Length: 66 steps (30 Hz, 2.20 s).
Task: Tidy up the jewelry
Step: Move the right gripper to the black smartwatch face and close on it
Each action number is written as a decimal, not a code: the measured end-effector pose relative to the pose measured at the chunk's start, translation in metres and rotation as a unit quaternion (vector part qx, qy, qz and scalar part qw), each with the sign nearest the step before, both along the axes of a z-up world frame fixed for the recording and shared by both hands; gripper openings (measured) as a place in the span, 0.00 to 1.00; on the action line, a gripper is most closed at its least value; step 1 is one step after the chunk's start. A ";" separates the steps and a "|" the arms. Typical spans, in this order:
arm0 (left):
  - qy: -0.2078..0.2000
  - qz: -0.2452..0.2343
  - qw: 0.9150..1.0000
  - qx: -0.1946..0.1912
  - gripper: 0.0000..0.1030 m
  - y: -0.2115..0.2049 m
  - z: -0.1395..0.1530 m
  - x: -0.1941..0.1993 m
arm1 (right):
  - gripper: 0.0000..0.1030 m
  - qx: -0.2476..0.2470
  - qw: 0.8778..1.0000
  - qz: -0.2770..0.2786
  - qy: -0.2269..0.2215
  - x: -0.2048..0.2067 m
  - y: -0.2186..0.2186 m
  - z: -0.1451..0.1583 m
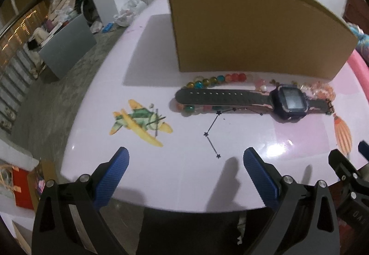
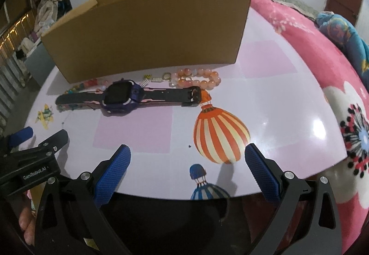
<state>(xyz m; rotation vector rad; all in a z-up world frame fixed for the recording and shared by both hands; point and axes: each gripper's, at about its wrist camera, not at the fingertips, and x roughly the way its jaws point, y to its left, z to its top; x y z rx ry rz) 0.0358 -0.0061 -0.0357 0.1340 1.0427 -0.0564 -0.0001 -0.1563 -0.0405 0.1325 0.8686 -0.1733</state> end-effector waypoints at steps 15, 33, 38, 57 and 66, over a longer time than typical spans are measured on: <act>0.013 -0.057 0.998 0.008 0.95 -0.003 -0.005 0.023 | 0.92 -0.015 0.999 0.035 0.008 0.015 -0.002 -0.013; 0.023 -0.042 0.998 -0.030 0.96 0.001 -0.006 0.035 | 0.92 -0.019 0.996 0.091 0.017 0.021 -0.010 -0.015; 0.020 -0.049 0.998 -0.031 0.96 0.003 -0.008 0.037 | 0.92 -0.020 0.995 0.101 0.013 0.019 -0.014 -0.017; -0.044 -0.120 0.981 -0.148 0.90 0.027 0.017 0.032 | 0.86 0.132 0.982 0.128 -0.048 0.014 -0.063 0.021; -0.026 -0.152 0.957 -0.247 0.72 0.034 0.028 0.039 | 0.64 0.177 0.971 0.154 -0.035 0.059 -0.025 0.024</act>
